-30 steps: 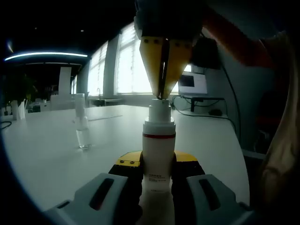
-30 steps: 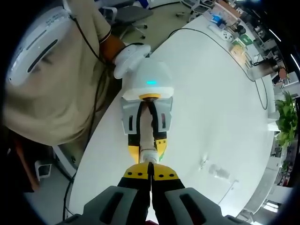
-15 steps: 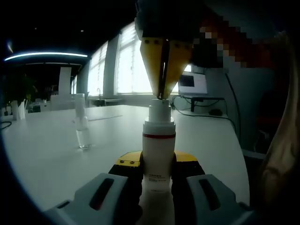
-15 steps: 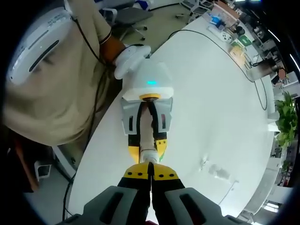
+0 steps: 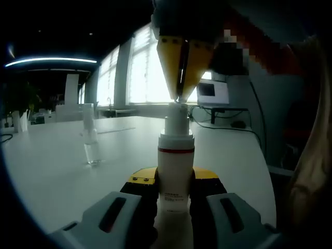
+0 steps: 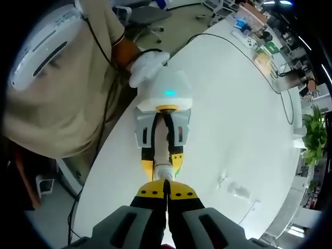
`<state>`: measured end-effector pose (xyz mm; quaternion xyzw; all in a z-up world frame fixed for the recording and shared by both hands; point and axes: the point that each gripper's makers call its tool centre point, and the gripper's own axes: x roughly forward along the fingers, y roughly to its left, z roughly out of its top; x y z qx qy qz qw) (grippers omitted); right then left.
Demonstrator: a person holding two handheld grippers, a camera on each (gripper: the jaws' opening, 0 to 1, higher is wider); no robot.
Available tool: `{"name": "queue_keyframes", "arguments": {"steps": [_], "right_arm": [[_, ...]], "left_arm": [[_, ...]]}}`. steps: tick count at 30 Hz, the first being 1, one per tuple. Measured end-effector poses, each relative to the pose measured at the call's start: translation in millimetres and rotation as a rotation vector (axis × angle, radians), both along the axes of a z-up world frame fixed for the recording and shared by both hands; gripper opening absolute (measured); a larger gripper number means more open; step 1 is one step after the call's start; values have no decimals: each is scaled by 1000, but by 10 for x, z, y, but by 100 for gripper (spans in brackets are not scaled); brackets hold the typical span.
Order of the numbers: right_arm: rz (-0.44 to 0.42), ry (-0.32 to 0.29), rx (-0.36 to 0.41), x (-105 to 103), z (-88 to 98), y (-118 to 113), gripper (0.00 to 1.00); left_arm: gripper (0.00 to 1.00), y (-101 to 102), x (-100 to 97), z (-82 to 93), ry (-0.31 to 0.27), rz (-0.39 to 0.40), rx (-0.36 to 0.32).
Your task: Clamp pump bottle remove cover press pump head put on cover
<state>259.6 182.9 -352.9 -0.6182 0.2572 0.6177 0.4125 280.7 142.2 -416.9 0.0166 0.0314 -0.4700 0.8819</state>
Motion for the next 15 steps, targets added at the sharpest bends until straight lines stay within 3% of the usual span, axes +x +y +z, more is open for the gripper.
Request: {"name": "queue_keyframes", "arguments": {"steps": [15], "right_arm": [[-17,22,25,12,5,5,0]], "left_arm": [[14,4,7,1,-1,3,0]]}}
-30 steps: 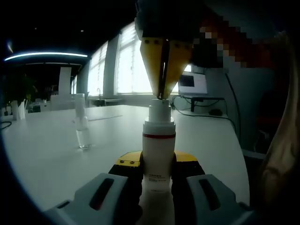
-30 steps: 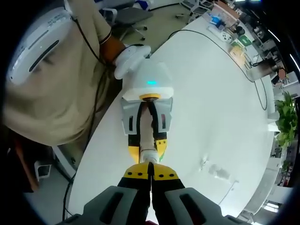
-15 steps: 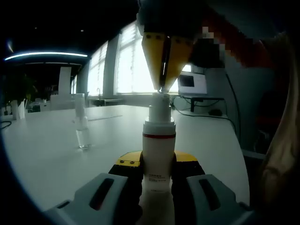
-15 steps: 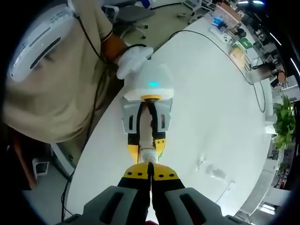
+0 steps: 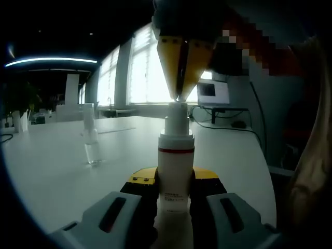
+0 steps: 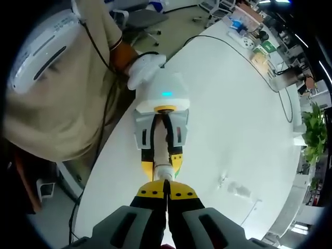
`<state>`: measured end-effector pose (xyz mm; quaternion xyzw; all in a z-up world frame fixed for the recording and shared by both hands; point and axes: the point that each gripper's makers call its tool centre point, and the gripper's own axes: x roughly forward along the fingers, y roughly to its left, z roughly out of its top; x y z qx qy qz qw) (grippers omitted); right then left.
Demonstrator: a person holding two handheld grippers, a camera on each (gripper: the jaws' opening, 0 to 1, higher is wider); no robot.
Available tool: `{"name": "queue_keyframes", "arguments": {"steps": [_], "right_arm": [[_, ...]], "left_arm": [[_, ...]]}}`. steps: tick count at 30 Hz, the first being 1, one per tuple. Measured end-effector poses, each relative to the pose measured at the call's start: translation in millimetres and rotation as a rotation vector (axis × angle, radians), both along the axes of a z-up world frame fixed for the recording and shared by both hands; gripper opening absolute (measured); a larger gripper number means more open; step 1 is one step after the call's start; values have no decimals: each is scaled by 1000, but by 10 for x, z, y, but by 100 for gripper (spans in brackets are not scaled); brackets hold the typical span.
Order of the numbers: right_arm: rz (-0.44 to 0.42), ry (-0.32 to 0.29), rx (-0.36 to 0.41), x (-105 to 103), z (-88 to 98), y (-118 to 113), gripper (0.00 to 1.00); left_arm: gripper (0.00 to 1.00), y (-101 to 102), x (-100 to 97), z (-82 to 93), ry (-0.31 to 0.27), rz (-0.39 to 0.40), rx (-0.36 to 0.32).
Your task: Clamp pump bottle remove cover press pump head put on cover
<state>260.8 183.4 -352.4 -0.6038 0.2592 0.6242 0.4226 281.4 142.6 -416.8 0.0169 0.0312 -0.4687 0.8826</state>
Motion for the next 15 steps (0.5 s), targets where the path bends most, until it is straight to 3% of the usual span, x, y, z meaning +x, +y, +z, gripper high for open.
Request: {"name": "queue_keyframes", "arguments": {"steps": [15], "right_arm": [[-10,7,9,-1,0,-5,0]], "left_arm": [[14,-7,-16,0,0,0,0]]}}
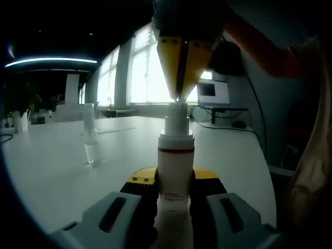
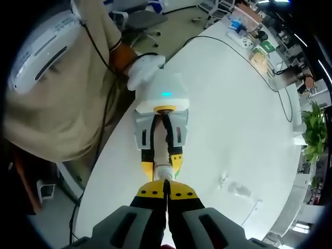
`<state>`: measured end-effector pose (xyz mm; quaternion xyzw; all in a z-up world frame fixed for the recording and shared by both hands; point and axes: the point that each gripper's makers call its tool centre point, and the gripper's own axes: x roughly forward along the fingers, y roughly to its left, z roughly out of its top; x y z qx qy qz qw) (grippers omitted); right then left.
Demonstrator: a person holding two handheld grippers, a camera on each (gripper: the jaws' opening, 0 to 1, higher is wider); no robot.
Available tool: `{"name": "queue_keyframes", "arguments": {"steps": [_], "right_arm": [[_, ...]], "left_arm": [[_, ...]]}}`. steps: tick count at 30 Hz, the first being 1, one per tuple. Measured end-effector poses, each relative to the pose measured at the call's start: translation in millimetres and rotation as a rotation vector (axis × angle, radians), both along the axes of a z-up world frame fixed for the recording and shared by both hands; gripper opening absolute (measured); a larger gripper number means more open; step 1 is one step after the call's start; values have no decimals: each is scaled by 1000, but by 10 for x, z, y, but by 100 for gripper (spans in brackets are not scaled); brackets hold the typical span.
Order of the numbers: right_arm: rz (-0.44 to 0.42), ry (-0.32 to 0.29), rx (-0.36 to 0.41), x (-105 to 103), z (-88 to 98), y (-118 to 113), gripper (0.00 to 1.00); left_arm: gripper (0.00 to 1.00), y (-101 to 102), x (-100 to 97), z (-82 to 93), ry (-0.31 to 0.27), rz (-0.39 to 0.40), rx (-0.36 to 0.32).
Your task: Clamp pump bottle remove cover press pump head put on cover
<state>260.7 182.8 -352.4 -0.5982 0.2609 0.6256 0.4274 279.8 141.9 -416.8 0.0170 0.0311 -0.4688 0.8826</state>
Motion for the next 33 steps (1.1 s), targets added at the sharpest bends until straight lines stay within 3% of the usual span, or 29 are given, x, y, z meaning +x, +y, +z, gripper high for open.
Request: {"name": "queue_keyframes", "arguments": {"steps": [16,33], "right_arm": [[13,-6,-38,-5,-73,9,0],[14,3,-28,-3,-69,6,0]], "left_arm": [[14,1,4,0,0,-1,0],[14,1,7,-1,1,-2,0]]}}
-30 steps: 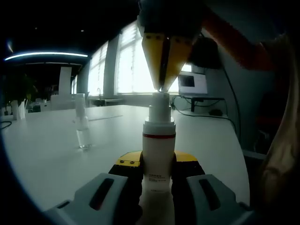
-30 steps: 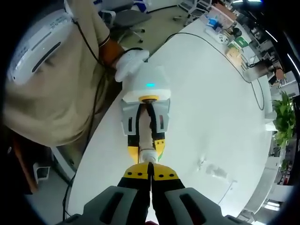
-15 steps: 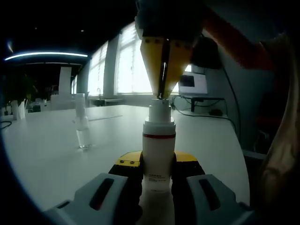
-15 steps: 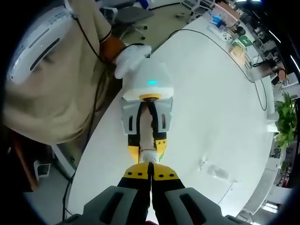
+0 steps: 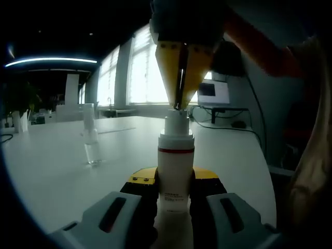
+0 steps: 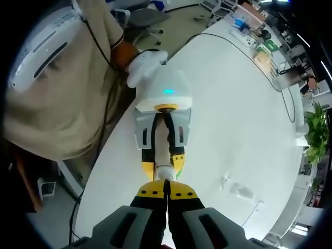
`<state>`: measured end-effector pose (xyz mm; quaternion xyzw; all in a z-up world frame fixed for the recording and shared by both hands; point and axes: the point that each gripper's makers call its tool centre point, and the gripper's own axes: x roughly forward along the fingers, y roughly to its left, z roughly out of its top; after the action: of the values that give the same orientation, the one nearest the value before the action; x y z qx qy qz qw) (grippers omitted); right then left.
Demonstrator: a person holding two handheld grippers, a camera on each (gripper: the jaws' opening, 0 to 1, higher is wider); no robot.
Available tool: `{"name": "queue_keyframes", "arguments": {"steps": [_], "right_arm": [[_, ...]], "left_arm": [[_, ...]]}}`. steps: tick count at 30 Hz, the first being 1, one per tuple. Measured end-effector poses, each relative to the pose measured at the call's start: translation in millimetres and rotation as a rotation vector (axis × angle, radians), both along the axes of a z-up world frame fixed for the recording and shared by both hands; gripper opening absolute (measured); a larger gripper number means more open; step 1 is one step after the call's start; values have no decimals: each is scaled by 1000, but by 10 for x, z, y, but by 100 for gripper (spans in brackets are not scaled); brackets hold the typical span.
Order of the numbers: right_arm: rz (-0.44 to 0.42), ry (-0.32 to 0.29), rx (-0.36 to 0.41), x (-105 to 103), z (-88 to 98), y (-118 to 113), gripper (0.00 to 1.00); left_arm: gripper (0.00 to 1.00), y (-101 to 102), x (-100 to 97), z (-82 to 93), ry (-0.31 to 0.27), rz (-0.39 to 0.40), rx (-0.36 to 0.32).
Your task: Clamp pump bottle remove cover press pump head put on cover
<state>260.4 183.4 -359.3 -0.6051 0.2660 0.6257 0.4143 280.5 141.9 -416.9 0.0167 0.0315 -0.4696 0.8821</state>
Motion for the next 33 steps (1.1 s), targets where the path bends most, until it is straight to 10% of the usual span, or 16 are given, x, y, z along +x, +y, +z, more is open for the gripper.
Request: {"name": "queue_keyframes", "arguments": {"steps": [33], "right_arm": [[-26,2,37,6,70,-5,0]], "left_arm": [[14,3,7,-1,0,-3,-1]]}}
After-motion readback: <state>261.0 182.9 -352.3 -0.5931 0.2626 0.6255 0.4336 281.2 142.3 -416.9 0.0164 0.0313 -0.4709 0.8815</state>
